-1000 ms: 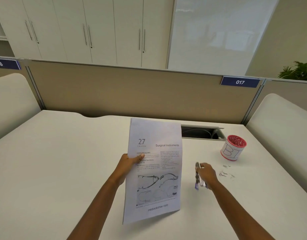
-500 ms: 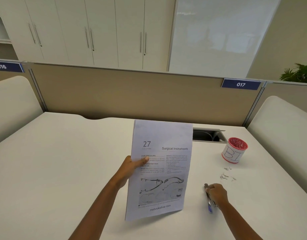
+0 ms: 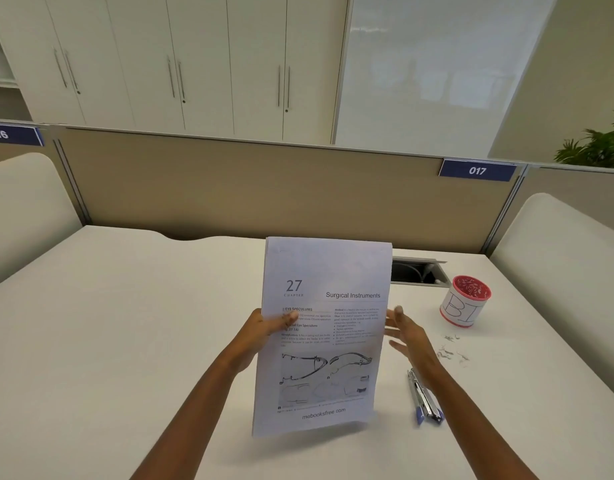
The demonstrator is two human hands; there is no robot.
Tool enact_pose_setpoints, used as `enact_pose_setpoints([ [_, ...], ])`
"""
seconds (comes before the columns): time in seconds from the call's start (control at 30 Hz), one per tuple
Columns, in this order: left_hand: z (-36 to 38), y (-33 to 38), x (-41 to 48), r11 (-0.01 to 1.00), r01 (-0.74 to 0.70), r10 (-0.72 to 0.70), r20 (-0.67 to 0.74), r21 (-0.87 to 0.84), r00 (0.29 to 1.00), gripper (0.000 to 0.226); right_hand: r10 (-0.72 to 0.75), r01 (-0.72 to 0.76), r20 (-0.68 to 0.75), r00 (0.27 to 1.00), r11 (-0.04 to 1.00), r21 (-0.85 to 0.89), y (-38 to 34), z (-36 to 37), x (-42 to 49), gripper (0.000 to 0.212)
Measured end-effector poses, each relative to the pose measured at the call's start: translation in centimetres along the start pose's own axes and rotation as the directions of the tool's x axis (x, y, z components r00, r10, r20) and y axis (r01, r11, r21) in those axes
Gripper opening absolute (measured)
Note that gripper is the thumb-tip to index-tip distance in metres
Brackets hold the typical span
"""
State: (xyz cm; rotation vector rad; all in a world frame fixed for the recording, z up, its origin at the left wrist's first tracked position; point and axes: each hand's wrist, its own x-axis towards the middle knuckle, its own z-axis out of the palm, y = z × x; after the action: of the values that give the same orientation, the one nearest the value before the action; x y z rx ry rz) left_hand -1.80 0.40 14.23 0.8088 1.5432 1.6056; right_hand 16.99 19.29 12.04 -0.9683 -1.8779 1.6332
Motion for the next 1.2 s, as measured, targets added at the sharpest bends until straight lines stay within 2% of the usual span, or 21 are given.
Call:
enact_pose_setpoints([
  [0.03, 0.1, 0.0, 0.1, 1.0, -0.006, 0.006, 0.0, 0.008, 1.0, 0.033, -0.027, 0.025, 0.068, 0.997, 0.999, 0.024, -1.1, 0.4, 0.0, 0.106],
  [0.07, 0.2, 0.1, 0.1, 1.0, -0.014, 0.013, 0.006, 0.018, 1.0, 0.034, -0.061, 0.059, 0.104, 0.993, 0.998, 0.025, -2.0, 0.8, -0.1, 0.091],
  [0.1, 0.3, 0.1, 0.1, 0.999, -0.023, 0.023, 0.014, 0.027, 1.0, 0.036, -0.11, 0.106, 0.119, 0.987, 0.994, 0.04, -2.8, 1.2, -0.2, 0.068],
  [0.17, 0.5, 0.3, 0.2, 0.998, -0.037, 0.036, 0.024, 0.042, 0.999, 0.035, -0.188, 0.183, 0.05, 0.981, 0.978, 0.096, -4.0, 1.6, -0.3, 0.018],
  [0.2, 0.5, 0.4, 0.2, 0.998, -0.041, 0.04, 0.023, 0.048, 0.999, 0.033, -0.212, 0.21, 0.004, 0.977, 0.97, 0.123, -4.3, 1.7, -0.3, 0.009],
  [0.3, 0.2, 1.2, 0.3, 0.997, -0.07, 0.071, -0.027, 0.039, 0.997, 0.028, -0.242, 0.247, -0.053, 0.969, 0.957, 0.153, -5.0, 1.7, -0.3, 0.012],
  [0.47, 0.0, 4.0, 1.1, 0.976, -0.174, 0.132, -0.282, -0.13, 0.95, 0.014, -0.27, 0.277, -0.07, 0.96, 0.952, 0.128, -5.3, 2.1, -0.8, 0.012],
  [0.63, 0.1, 6.0, 1.3, 0.961, -0.253, 0.196, -0.373, -0.11, 0.907, 0.016, -0.273, 0.282, -0.079, 0.959, 0.948, 0.149, -5.4, 2.4, -1.3, 0.013],
  [1.0, 1.7, 7.7, 0.1, 0.934, -0.314, 0.221, -0.41, -0.173, 0.885, 0.019, -0.266, 0.273, -0.066, 0.962, 0.946, 0.173, -6.1, 2.0, -2.0, 0.011],
  [1.2, 2.5, 9.2, -0.5, 0.934, -0.283, 0.193, -0.358, -0.217, 0.913, 0.016, -0.172, 0.172, -0.021, 0.985, 0.952, 0.252, -6.3, 1.7, -1.9, 0.011],
])
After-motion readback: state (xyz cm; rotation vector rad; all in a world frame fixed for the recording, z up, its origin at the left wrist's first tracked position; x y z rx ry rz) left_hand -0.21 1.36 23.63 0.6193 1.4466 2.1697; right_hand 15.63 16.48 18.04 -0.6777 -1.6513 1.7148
